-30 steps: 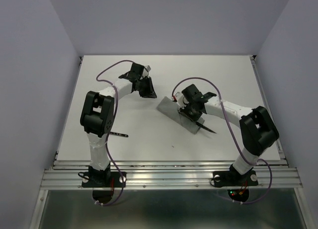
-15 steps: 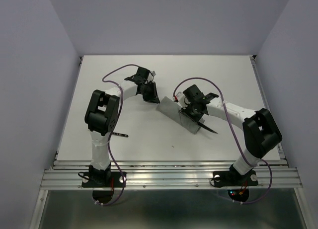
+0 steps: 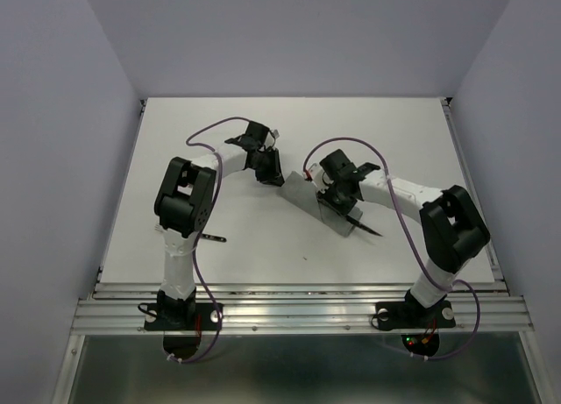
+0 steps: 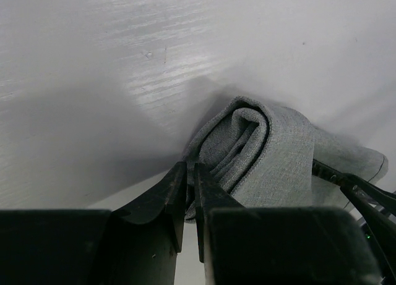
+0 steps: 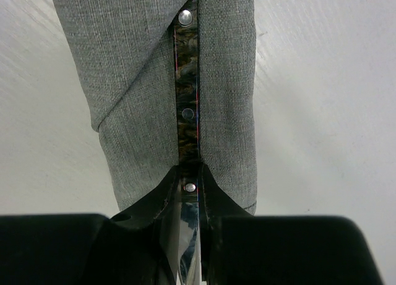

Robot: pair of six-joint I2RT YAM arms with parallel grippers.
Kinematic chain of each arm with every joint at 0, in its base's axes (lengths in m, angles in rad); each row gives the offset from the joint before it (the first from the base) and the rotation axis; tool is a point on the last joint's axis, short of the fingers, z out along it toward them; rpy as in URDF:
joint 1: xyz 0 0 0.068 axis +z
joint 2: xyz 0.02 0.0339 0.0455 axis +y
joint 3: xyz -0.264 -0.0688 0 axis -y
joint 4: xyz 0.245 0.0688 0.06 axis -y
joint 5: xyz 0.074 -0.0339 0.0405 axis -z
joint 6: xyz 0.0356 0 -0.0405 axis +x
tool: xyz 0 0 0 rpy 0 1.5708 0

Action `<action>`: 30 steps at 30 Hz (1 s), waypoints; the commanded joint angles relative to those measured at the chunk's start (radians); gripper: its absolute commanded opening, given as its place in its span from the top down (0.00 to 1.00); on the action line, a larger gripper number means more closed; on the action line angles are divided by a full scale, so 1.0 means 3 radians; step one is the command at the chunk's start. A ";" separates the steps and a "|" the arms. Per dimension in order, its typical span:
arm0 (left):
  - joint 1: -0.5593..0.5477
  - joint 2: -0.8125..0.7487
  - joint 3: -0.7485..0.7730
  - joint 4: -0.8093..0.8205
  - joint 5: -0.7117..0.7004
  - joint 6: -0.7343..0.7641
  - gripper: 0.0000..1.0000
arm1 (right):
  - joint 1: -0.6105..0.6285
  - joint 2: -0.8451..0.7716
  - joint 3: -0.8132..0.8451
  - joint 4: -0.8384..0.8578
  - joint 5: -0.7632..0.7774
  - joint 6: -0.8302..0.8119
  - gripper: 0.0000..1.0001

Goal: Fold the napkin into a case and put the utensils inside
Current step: Stuff the knife into the folded napkin.

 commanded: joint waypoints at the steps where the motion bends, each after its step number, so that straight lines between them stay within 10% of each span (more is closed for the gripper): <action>1: -0.0025 -0.0030 0.0123 0.0000 0.0071 0.0053 0.79 | 0.0033 0.0084 0.0244 0.0061 -0.0059 -0.0041 0.99; 30: -0.0045 0.0103 0.0199 -0.0031 0.0224 0.0104 0.78 | 0.0033 0.0611 0.0827 0.0327 -0.0172 -0.0225 0.99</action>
